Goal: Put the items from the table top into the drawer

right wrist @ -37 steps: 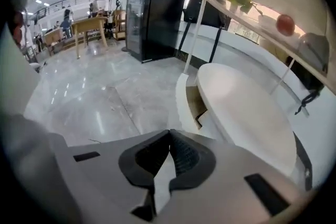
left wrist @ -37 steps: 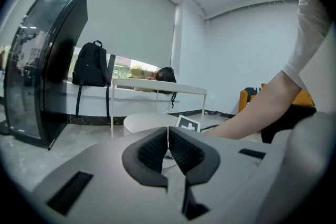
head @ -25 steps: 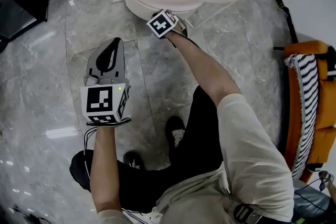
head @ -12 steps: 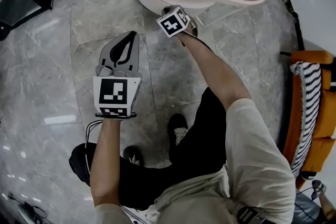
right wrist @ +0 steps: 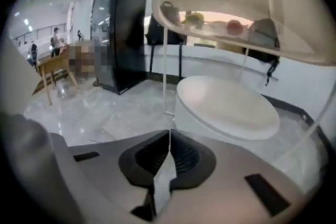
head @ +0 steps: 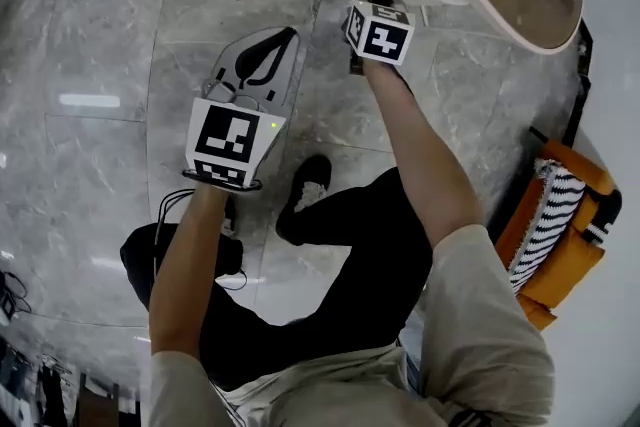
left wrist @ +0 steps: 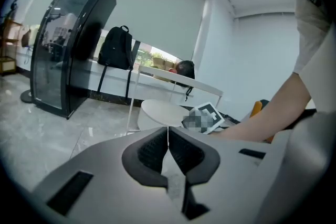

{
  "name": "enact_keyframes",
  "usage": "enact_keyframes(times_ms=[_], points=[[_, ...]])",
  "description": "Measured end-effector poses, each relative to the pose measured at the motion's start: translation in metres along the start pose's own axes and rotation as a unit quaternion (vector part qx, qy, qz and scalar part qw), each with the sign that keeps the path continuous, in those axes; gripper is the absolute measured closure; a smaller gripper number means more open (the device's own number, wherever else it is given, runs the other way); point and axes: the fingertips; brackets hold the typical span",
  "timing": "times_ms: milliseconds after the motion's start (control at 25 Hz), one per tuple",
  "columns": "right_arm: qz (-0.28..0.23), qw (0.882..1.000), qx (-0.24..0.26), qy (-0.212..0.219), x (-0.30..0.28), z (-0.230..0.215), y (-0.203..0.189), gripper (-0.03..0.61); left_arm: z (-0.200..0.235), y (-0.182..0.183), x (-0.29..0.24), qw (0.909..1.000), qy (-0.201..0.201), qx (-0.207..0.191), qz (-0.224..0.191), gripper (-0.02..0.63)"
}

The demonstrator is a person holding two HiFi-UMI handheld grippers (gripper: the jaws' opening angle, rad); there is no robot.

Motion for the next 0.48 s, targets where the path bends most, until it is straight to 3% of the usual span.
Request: enact_keyframes(times_ms=[80, 160, 240, 320, 480], points=[[0.008, 0.996, -0.093, -0.016, 0.028, -0.009, -0.003, 0.543, -0.005, 0.007, 0.01, 0.9999, 0.0, -0.003, -0.01, 0.591], [0.015, 0.979, -0.197, -0.041, 0.063, -0.027, -0.007, 0.543, -0.016, 0.007, 0.027, 0.9999, 0.002, -0.014, 0.005, 0.591], [-0.004, 0.963, -0.261, -0.066, 0.105, -0.045, -0.002, 0.543, -0.028, 0.015, 0.043, 0.9998, 0.011, -0.01, 0.014, 0.591], [-0.039, 0.96, -0.265, -0.085, 0.153, -0.06, 0.008, 0.543, -0.045, 0.042, 0.053, 0.9998, 0.013, -0.012, 0.006, 0.591], [-0.07, 0.979, -0.163, -0.096, 0.271, -0.077, 0.014, 0.543, -0.083, 0.115, 0.07, 0.9993, -0.005, -0.009, -0.035, 0.591]])
Point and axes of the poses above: the fingertips, and each gripper's own axes: x backward along the fingers, z to its left, y out of its top, and after that the axes turned 11 degrees about -y, right-handed
